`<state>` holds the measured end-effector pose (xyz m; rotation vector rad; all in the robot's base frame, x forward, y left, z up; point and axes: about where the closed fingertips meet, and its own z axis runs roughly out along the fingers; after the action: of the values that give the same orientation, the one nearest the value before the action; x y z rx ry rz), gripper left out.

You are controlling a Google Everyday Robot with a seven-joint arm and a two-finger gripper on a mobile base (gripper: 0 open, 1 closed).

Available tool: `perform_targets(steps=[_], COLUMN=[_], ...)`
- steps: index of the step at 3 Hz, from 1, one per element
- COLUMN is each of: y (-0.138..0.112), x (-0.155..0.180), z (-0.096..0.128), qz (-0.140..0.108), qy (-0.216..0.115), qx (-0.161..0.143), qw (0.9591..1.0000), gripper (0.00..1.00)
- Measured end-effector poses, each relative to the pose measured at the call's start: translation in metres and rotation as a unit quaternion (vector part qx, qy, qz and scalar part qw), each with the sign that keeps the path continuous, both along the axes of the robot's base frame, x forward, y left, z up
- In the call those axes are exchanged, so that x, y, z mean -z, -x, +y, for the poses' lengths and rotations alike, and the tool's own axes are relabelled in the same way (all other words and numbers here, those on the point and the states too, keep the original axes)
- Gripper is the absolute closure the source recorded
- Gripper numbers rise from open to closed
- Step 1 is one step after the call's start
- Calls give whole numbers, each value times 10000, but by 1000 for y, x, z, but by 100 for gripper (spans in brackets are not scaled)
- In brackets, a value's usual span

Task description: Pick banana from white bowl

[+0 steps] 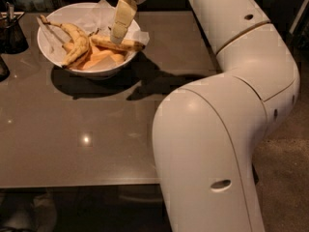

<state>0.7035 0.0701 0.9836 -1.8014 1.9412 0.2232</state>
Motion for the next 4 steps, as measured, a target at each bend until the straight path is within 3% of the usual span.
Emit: perform_targets(steps=[1,2,4], y=[-1,-3,-10], x=[7,12,33], z=[13,20,28], qz=[152,254,496], qy=[-95,-137,-74], qx=[-34,-26,34], qw=[9998,9996,9987], gripper=[9,27,27])
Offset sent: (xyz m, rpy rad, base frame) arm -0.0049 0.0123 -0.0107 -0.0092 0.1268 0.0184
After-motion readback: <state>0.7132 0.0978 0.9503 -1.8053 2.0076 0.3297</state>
